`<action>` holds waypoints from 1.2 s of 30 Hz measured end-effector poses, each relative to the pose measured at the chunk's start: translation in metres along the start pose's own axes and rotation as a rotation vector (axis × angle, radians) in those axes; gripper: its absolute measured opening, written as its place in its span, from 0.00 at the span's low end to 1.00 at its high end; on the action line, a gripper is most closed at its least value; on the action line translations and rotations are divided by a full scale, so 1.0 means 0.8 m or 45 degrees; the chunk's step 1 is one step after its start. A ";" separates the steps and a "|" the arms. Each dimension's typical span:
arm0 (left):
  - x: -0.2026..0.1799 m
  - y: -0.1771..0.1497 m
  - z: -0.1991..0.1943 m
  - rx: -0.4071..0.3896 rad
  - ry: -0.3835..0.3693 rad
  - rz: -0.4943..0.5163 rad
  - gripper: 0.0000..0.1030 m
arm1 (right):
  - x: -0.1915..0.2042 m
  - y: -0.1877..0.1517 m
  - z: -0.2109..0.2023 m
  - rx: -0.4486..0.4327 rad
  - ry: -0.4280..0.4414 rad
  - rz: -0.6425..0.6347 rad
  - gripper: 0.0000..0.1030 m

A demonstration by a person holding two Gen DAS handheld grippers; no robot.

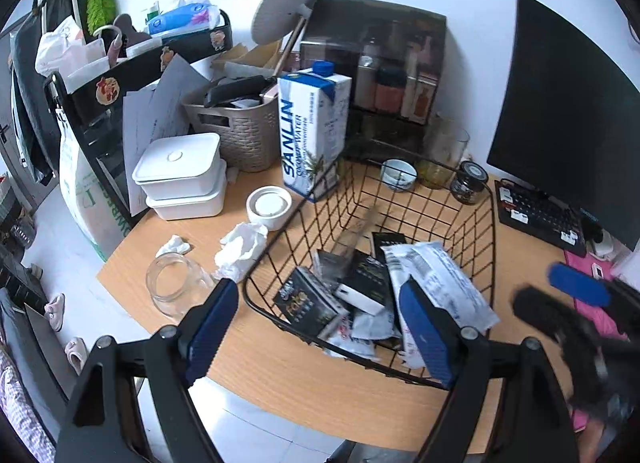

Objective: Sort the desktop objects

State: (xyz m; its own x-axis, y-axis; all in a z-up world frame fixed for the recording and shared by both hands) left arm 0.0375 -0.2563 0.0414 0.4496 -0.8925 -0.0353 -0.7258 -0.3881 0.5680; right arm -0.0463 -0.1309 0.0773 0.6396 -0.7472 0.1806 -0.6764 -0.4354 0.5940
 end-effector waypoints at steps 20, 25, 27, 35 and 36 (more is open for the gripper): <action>-0.050 -0.074 -0.002 0.056 0.024 0.130 0.83 | -0.031 -0.100 -0.046 -0.116 -0.089 0.071 0.77; -0.048 -0.074 0.021 0.115 0.000 0.118 0.83 | -0.043 -0.100 -0.037 -0.094 -0.073 0.117 0.77; -0.046 -0.072 0.023 0.114 -0.002 0.110 0.83 | -0.045 -0.101 -0.035 -0.090 -0.071 0.119 0.77; -0.044 -0.071 0.022 0.106 -0.010 0.114 0.83 | -0.041 -0.099 -0.027 -0.086 -0.074 0.116 0.77; -0.044 -0.071 0.022 0.107 -0.010 0.115 0.83 | -0.040 -0.099 -0.026 -0.084 -0.074 0.115 0.77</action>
State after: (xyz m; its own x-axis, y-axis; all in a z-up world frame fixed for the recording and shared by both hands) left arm 0.0535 -0.2072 -0.0040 0.3762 -0.9265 0.0062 -0.8044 -0.3233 0.4985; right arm -0.0053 -0.0622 0.0404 0.5538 -0.8104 0.1911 -0.7035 -0.3327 0.6280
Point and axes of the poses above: each gripper's, at about its wrist camera, not at the fingertips, and z roughly the way its jaws point, x to its left, y to its top, the point moved 5 cm from there along z, roughly the way its jaws point, and after that the axes turned 6 degrees about x, right-handed, at the moved point
